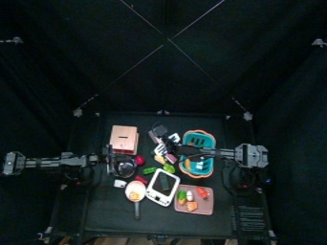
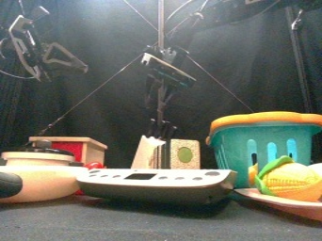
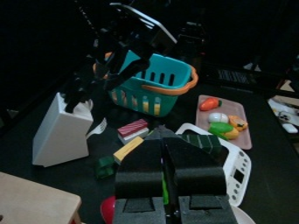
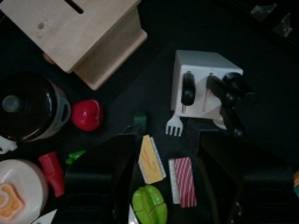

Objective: Grab cleaver

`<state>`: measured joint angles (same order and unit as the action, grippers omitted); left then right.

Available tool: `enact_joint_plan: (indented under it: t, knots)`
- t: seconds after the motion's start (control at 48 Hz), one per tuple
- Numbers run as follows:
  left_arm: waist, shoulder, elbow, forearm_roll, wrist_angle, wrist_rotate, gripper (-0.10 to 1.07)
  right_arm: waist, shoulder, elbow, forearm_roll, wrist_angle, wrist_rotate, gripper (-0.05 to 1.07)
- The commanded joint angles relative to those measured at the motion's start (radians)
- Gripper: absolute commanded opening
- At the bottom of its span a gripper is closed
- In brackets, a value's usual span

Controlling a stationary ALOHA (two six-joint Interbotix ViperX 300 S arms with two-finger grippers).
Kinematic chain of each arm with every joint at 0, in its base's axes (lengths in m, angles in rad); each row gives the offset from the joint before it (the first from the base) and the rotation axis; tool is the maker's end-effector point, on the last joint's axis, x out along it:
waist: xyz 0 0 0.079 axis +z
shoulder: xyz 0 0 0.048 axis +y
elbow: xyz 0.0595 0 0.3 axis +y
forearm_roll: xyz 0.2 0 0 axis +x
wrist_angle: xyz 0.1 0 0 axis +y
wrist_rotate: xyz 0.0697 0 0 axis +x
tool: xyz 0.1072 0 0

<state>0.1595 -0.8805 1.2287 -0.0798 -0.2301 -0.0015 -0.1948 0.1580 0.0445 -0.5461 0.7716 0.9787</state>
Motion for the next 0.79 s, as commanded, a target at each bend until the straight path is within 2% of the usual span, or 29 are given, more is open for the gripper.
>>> enact_joint_plan:
  t: [0.0, 0.771]
  knots:
    - [0.008, 0.003, -0.012, -0.002, -0.005, 0.002, 0.25, -0.017, -0.028, -0.026, -0.002, -0.015, -0.002, 0.80]
    - [0.014, 0.003, -0.011, -0.002, -0.006, 0.002, 0.25, -0.083, 0.023, -0.029, -0.008, -0.018, -0.002, 0.79]
